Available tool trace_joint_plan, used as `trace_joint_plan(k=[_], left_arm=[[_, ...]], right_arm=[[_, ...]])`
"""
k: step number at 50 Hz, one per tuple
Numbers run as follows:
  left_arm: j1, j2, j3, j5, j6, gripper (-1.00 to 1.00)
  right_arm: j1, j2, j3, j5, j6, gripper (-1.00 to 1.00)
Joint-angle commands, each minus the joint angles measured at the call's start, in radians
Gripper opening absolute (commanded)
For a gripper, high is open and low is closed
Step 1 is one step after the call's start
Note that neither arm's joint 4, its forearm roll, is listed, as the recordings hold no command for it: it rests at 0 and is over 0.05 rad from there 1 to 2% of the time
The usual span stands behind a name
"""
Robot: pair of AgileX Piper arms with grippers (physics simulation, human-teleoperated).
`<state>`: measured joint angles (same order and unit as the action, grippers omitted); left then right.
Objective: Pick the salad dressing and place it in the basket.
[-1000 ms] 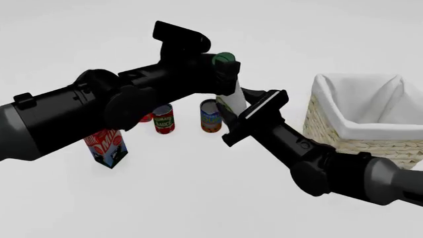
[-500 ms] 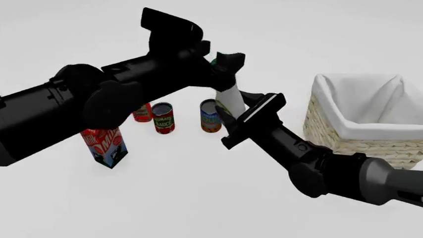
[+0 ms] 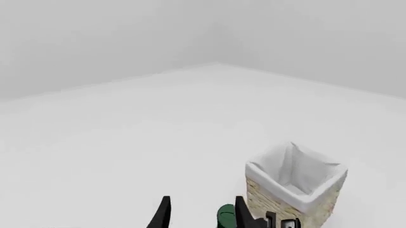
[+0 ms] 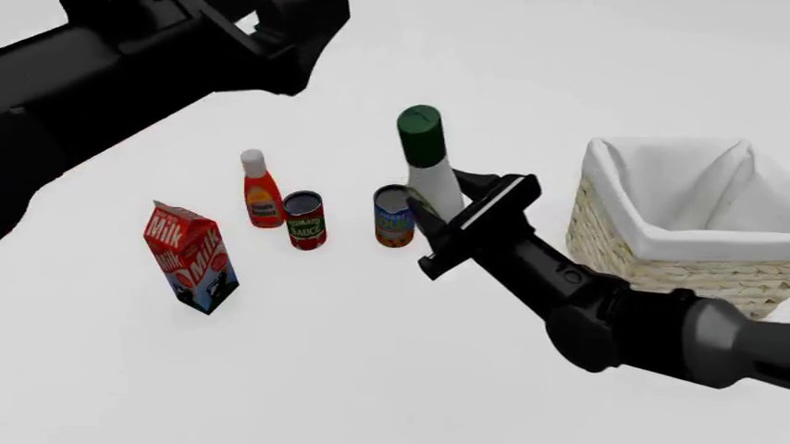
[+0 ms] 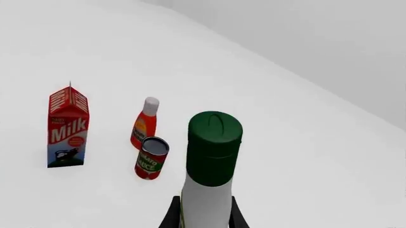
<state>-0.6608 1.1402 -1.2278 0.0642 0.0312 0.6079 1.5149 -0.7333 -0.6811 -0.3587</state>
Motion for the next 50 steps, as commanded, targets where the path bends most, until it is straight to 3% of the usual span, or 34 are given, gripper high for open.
trace_joint_plan(k=[1, 10, 35, 40, 50], left_arm=[[0.092, -0.119, 0.114, -0.058, 0.008, 1.0], [0.16, -0.157, 0.262, -0.151, -0.021, 1.0], [0.431, -0.205, 0.732, -0.535, 0.013, 1.0], [0.437, -0.201, 0.786, -0.586, -0.015, 1.0], [0.511, -0.209, 0.908, -0.703, 0.004, 1.0]], right_arm=[[-0.007, -0.035, 0.008, 0.003, 0.017, -1.0], [-0.016, -0.073, 0.018, 0.016, 0.018, -1.0], [-0.07, -0.264, 0.05, 0.087, 0.045, -1.0], [-0.072, -0.309, 0.045, 0.118, 0.049, -1.0], [-0.084, -0.39, 0.015, 0.188, 0.047, -1.0]])
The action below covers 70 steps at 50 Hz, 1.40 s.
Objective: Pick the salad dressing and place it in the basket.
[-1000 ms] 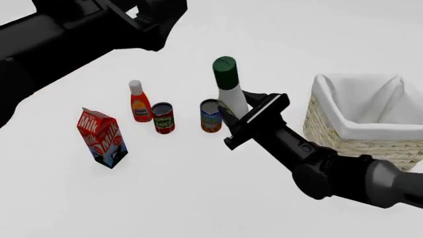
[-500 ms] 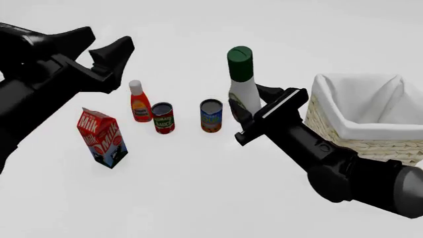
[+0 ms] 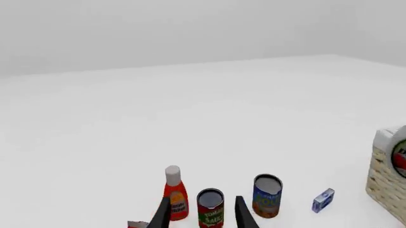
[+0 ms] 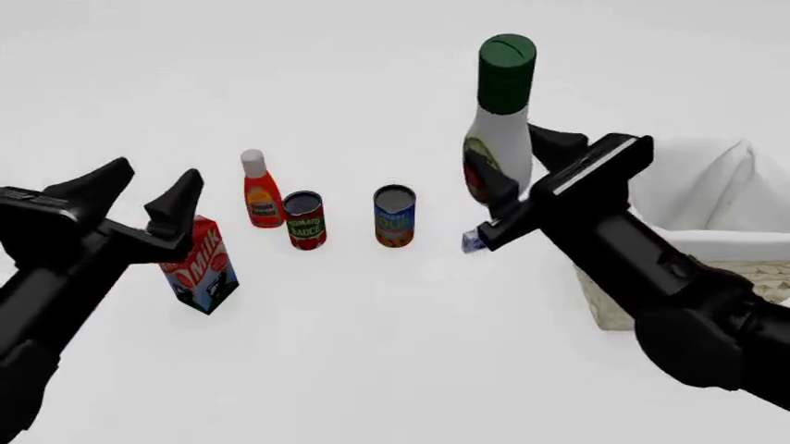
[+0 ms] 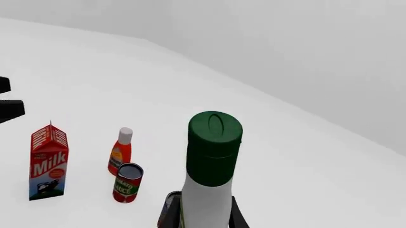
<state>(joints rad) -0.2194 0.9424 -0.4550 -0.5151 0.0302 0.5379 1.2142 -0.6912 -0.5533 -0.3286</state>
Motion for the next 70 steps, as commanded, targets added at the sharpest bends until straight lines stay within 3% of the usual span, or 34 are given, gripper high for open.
trace_joint_plan(k=[1, 20, 28, 44, 58, 70], left_arm=[[0.074, -0.02, 0.149, -0.133, 0.001, 1.0], [0.145, -0.14, 0.383, -0.296, 0.056, 1.0], [0.165, -0.197, 0.446, -0.31, 0.068, 1.0], [0.221, -0.408, 0.455, -0.121, 0.089, 1.0], [0.233, -0.673, 0.455, 0.111, 0.119, 1.0], [0.24, -0.762, 0.455, 0.2, 0.108, 1.0]], right_arm=[[-0.02, -0.098, -0.034, 0.069, 0.019, -1.0], [-0.112, -0.193, -0.102, 0.151, 0.03, -1.0], [-0.159, -0.214, -0.121, 0.163, 0.038, -1.0], [-0.258, -0.227, -0.165, 0.188, 0.053, -1.0], [-0.412, -0.173, -0.196, 0.188, 0.119, -1.0], [-0.547, -0.075, -0.209, 0.17, 0.15, -1.0]])
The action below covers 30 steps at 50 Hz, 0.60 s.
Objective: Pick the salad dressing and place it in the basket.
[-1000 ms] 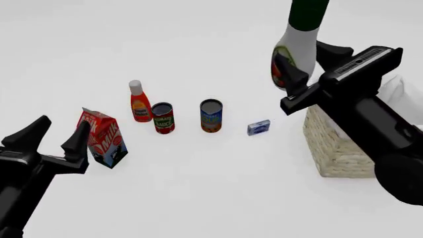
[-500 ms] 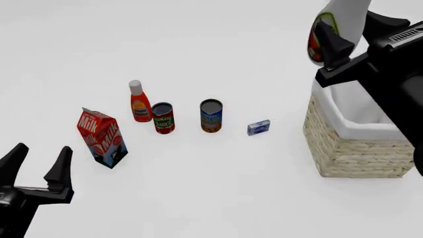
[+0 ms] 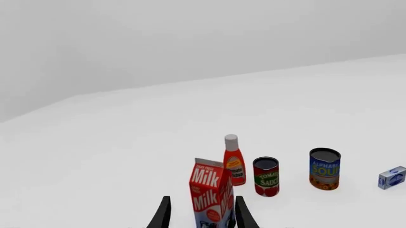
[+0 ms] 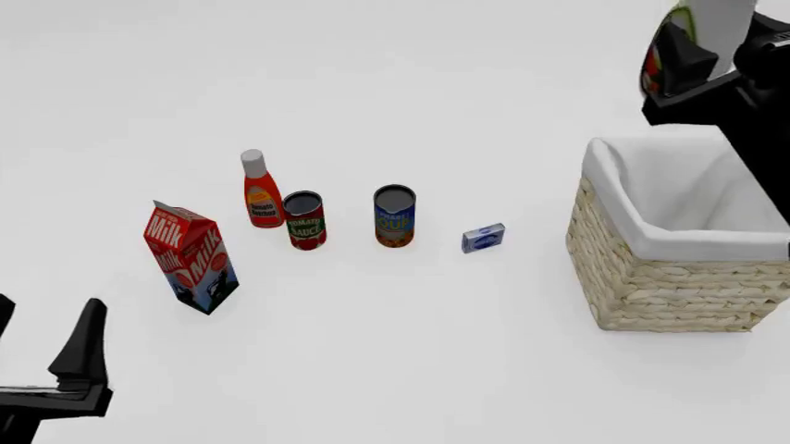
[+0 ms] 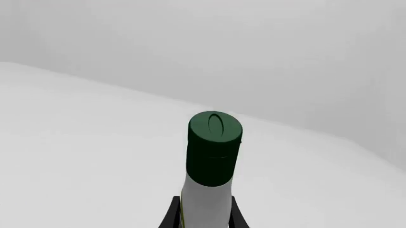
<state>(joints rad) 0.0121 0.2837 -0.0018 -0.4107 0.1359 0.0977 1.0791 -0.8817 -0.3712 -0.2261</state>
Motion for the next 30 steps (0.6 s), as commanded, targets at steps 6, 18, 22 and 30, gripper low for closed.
trace_joint_plan(k=[6, 18, 22, 30], left_arm=[[0.013, -0.09, 0.002, 0.085, 0.005, 1.0], [0.014, -0.091, 0.002, 0.087, 0.007, 1.0], [0.012, -0.082, 0.002, 0.08, 0.012, 1.0], [0.012, -0.051, 0.002, 0.052, 0.015, 1.0]], right_arm=[[-0.136, 0.075, -0.02, -0.016, 0.042, -1.0], [-0.231, 0.149, -0.039, -0.006, 0.036, -1.0], [-0.247, 0.158, -0.036, -0.006, 0.025, -1.0], [-0.273, 0.171, -0.024, -0.006, 0.003, -1.0]])
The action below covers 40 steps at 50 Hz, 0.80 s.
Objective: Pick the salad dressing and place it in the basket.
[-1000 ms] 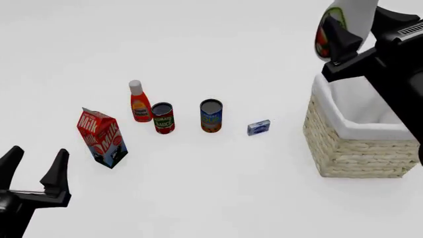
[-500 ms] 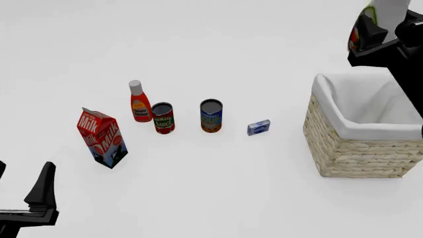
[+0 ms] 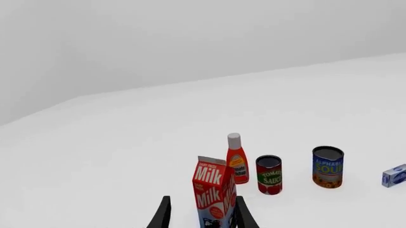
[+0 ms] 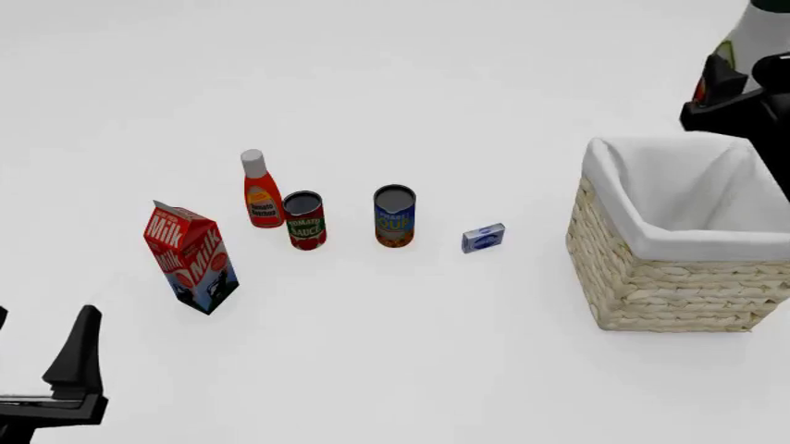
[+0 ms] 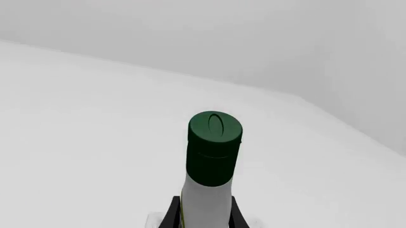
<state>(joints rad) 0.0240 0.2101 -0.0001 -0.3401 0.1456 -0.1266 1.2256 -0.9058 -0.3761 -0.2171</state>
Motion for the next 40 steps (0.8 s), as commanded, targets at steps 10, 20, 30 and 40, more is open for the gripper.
trace_joint_plan(k=[10, 20, 30, 40], left_arm=[[-0.009, 0.05, 0.0, -0.043, 0.011, 1.0], [-0.015, 0.014, 0.0, -0.009, 0.017, 1.0], [-0.016, 0.025, 0.0, -0.017, 0.021, 1.0], [-0.02, 0.029, 0.0, -0.018, 0.022, 1.0]], right_arm=[[-0.062, 0.034, 0.0, 0.011, -0.028, -1.0], [-0.069, 0.111, -0.003, -0.002, -0.025, -1.0], [-0.066, 0.144, 0.003, -0.004, -0.027, -1.0], [-0.08, 0.163, 0.021, -0.013, -0.042, -1.0]])
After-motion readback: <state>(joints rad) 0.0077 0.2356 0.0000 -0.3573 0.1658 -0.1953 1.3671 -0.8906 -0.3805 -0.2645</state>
